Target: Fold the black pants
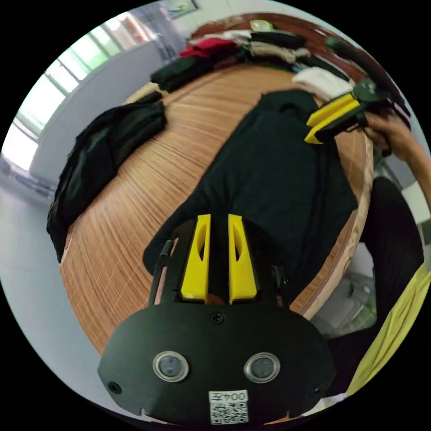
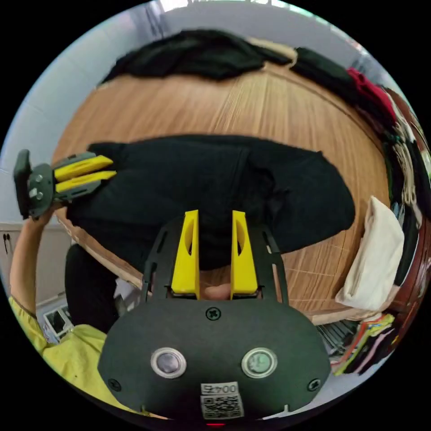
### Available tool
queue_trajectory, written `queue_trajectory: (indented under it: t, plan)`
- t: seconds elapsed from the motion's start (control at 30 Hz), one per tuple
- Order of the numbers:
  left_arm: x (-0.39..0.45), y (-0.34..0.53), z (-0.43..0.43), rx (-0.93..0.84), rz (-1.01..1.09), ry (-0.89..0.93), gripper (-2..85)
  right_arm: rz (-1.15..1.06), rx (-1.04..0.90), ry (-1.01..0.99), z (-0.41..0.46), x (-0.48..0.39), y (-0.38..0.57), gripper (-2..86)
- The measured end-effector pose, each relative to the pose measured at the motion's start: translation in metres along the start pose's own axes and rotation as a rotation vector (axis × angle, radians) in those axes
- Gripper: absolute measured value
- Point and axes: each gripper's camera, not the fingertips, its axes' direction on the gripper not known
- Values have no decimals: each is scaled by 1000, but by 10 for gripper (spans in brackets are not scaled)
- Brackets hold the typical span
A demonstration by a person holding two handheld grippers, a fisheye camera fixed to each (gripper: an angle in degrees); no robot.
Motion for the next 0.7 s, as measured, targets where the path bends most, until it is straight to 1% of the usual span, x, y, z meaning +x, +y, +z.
queue_trajectory:
  t: [0.03, 0.07, 0.17, 0.2, 0.23, 0.33, 0.47, 0.6, 0.7]
  plan:
    - [5, 2, 3, 27, -10, -32, 65, -22, -24, 45, 8, -11, -12, 111]
    - [7, 4, 3, 48, -15, -44, 63, -28, -3, 66, 7, -16, -15, 111]
    - [-1, 4, 7, 41, -68, 11, 61, -47, -26, 120, 6, -31, -36, 107]
    - [-11, 6, 7, 39, -113, 60, 58, -64, -54, 122, 5, -34, -47, 106]
    - [-20, 10, 8, 36, -163, 112, 55, -87, -81, 114, 3, -36, -56, 104]
    - [-29, 19, 7, 17, -254, 179, 47, -133, -120, 64, -3, -35, -73, 103]
    - [-13, 47, -4, 33, -346, 196, 40, -182, -100, 12, -10, -34, -77, 104]
    - [18, 97, -21, 101, -492, 228, 36, -204, -63, -58, -29, -35, -68, 99]
    - [42, 113, -33, 101, -513, 189, 34, -209, -46, -81, -55, -44, -51, 84]
